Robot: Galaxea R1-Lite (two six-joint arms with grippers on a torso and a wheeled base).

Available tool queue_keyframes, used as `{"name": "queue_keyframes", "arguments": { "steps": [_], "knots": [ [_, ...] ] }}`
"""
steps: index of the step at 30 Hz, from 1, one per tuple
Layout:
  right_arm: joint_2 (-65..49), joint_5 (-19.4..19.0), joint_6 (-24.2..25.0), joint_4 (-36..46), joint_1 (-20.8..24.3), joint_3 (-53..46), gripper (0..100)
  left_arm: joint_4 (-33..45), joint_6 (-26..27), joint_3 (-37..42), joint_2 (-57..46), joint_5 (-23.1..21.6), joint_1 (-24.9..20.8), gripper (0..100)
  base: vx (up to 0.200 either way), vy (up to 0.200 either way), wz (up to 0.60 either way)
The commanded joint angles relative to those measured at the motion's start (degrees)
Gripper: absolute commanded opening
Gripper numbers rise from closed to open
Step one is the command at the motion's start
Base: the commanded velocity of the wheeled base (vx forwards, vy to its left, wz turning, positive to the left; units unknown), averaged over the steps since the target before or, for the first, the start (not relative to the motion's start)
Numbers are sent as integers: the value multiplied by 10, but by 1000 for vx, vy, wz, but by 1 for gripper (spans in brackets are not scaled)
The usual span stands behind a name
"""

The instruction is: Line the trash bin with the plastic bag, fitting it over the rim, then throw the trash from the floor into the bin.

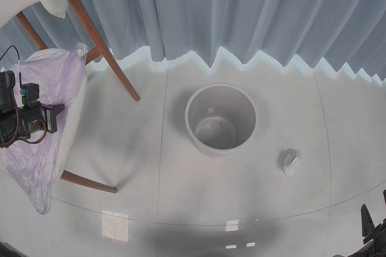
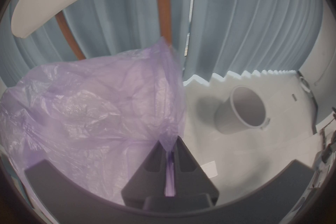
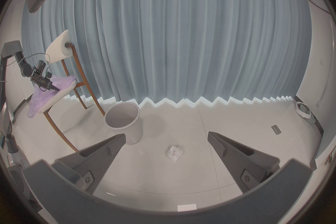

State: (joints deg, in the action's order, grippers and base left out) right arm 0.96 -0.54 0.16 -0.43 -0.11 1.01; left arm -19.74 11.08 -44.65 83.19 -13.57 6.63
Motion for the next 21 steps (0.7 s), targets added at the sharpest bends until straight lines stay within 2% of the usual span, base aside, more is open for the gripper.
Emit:
{"name": "queue_keyframes", "arguments": {
  "steps": [1, 3, 7, 11, 21],
  "knots": [
    [-10, 0, 0, -1, 0, -10, 100, 9, -39, 11, -65, -40, 0, 0, 0, 0, 0],
    [-10, 0, 0, 0, 0, -10, 100, 22, -111, 2, -90, -73, -6, 0, 0, 0, 0],
    [-10, 0, 0, 0, 0, -10, 100, 22, -176, -4, -103, -118, -9, 0, 0, 0, 0],
    [-10, 0, 0, 0, 0, -10, 100, 22, -189, -6, -109, -151, -11, 0, 0, 0, 0],
    [-10, 0, 0, 0, 1, -10, 100, 20, -229, -9, -113, -159, -27, 0, 0, 0, 0]
  ]
}}
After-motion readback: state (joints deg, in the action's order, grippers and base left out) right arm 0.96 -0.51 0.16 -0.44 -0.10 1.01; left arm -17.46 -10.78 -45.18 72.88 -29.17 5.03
